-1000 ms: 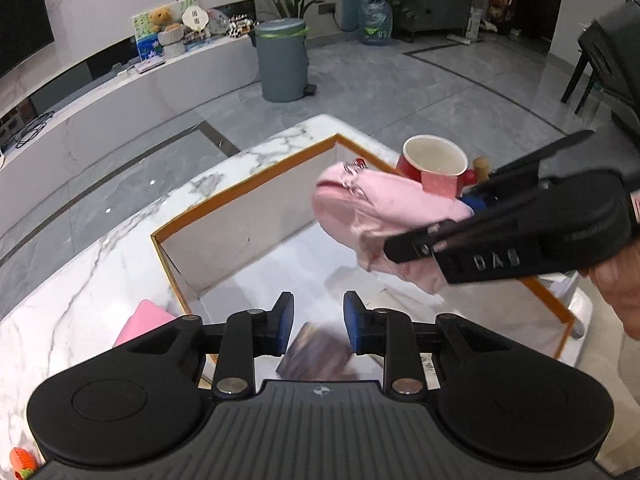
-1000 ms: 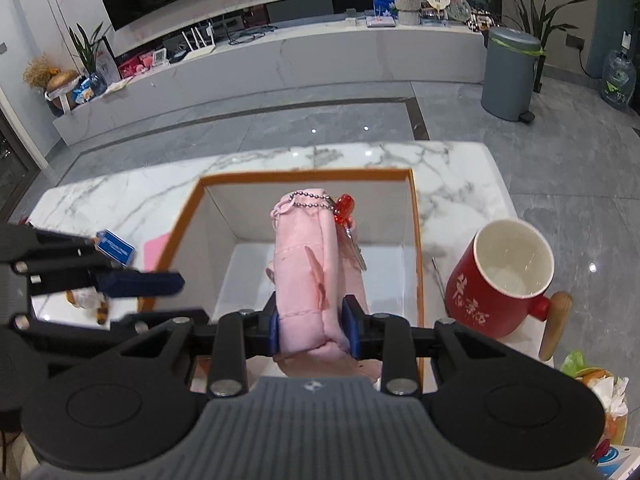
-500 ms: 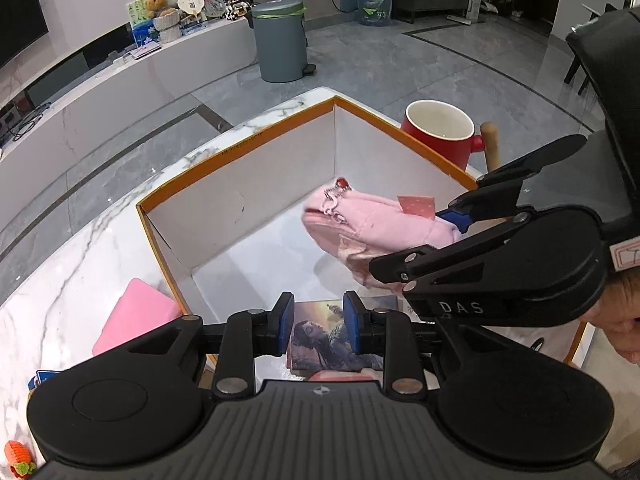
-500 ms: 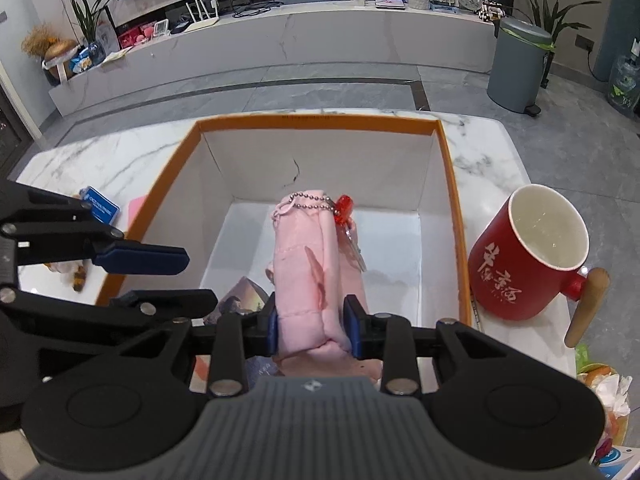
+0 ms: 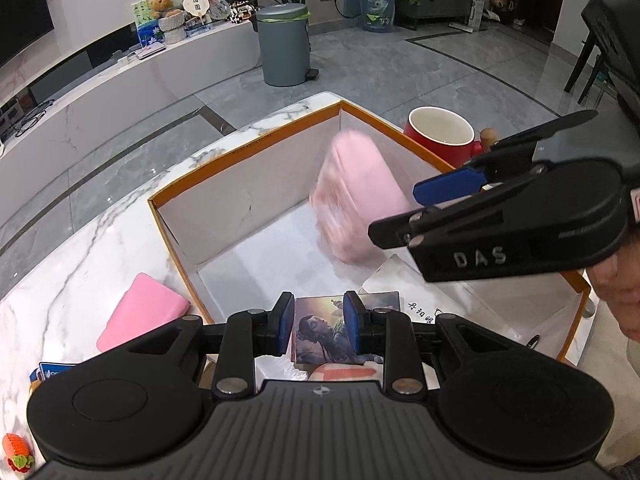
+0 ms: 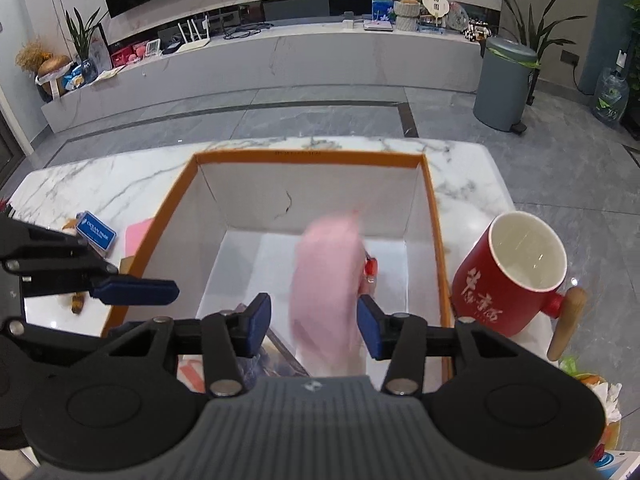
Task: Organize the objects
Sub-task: 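Carry the pink pouch and card box over the white box with both grippers, then open both grippers to drop the pouch and card box into the box, then move the right gripper to the raccoon plush while the left gripper reaches the orange crocheted ball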
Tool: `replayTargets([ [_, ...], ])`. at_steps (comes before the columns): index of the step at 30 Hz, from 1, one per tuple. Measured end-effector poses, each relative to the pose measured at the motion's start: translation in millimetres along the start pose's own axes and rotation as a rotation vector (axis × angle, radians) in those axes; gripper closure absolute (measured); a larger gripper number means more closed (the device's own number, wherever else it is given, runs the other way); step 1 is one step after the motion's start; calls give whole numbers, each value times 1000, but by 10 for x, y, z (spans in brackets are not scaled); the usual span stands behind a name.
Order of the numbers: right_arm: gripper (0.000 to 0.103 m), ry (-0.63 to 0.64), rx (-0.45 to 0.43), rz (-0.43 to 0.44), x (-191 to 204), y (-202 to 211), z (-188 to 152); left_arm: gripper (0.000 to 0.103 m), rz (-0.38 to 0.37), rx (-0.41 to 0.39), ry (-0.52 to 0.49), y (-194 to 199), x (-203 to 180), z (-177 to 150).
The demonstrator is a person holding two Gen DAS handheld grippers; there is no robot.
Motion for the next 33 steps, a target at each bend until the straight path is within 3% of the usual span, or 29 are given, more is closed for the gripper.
replayTargets([
  [4, 53, 4, -15, 0, 36, 100, 53, 71, 16, -12, -2, 153, 22, 42],
  [9, 53, 68, -83, -12, 231, 526, 220, 71, 66, -81, -26, 762, 32, 150],
  [18, 50, 93, -258, -38, 808, 1967, 688, 70, 199, -206, 1, 2132, -84, 218],
  [22, 50, 104, -311, -49, 1064, 2555, 829, 63, 274, -253, -21, 2743, -167, 240],
  [27, 48, 106, -407, -7, 1303, 3186, 951, 63, 333, -321, 67, 3389, -152, 214],
  [29, 48, 101, -427, 21, 1377, 3350, 981, 62, 373, -305, 33, 3554, -173, 220],
  [31, 48, 124, -437, 28, 1482, 3456, 1049, 55, 429, -305, -33, 3723, -177, 277],
  [33, 45, 159, -470, 12, 1606, 3559, 1189, 46, 418, -371, 11, 3910, -57, 271],
])
Point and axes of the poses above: each gripper's, at about its wrist camera, not at the fingertips, and y roughly against the way its jaws point, x to its left, z to its top, the point moved 5 cm from there along -y, roughly the way its jaws point, and after that the axes turned 7 degrees about -z, right-handed, at the moved point
